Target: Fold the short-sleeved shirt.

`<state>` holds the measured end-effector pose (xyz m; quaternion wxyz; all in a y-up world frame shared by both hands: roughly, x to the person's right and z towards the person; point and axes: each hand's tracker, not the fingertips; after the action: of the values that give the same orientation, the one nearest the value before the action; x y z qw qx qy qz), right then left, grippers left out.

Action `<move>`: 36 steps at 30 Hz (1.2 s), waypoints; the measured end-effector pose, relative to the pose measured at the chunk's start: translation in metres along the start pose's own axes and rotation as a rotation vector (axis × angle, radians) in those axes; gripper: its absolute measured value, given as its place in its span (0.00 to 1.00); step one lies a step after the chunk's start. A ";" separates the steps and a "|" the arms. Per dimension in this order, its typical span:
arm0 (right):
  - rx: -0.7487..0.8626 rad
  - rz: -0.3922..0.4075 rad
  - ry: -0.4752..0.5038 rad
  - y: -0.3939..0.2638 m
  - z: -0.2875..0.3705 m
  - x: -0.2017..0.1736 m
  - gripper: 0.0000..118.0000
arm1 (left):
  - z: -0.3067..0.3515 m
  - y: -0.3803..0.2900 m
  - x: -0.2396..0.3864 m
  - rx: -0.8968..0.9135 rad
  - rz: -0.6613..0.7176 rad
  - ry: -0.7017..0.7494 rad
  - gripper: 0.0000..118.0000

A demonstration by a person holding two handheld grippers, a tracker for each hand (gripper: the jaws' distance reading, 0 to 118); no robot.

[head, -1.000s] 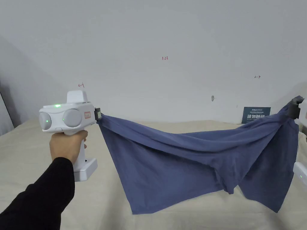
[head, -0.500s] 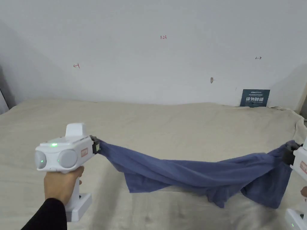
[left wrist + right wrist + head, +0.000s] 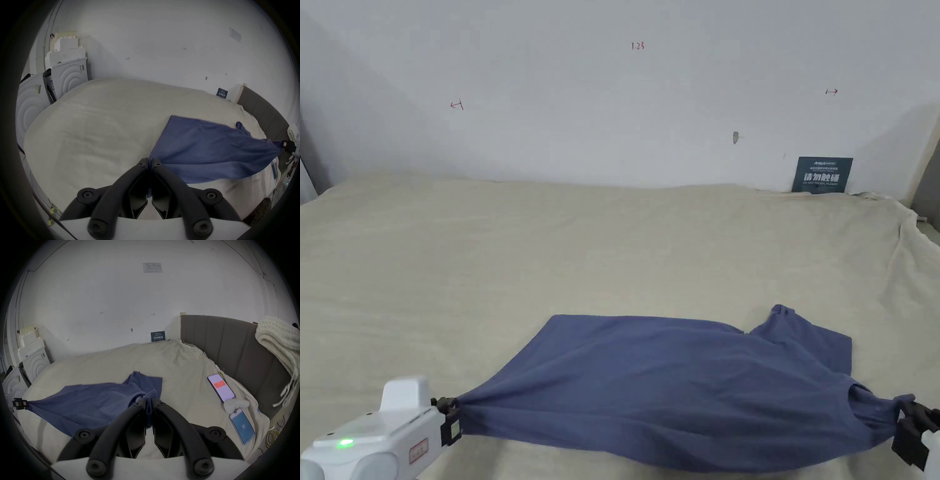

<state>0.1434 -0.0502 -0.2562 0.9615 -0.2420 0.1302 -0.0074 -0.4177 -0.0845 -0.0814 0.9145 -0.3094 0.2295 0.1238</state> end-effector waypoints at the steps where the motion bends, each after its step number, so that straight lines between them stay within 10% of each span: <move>1: -0.005 -0.003 0.002 -0.008 0.008 0.001 0.03 | 0.006 -0.008 -0.002 -0.011 -0.005 0.004 0.00; 27: -0.428 -0.029 -0.098 -0.128 -0.006 0.002 0.03 | 0.000 -0.099 0.002 -0.302 -0.022 0.094 0.02; 30: -0.438 -0.044 -0.067 -0.123 -0.005 -0.001 0.04 | 0.003 -0.089 0.006 -0.334 0.011 0.085 0.22; 33: -0.408 -0.038 -0.038 -0.109 0.000 -0.003 0.17 | 0.015 -0.075 0.014 -0.323 0.054 0.044 0.73; 36: -0.348 0.007 -0.031 -0.081 0.009 -0.009 0.76 | 0.032 -0.051 0.027 -0.220 0.076 0.004 0.88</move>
<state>0.1414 -0.1171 -0.2082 0.9071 -0.4043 0.1152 0.0221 -0.3645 -0.1017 -0.0462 0.8691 -0.3993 0.2280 0.1824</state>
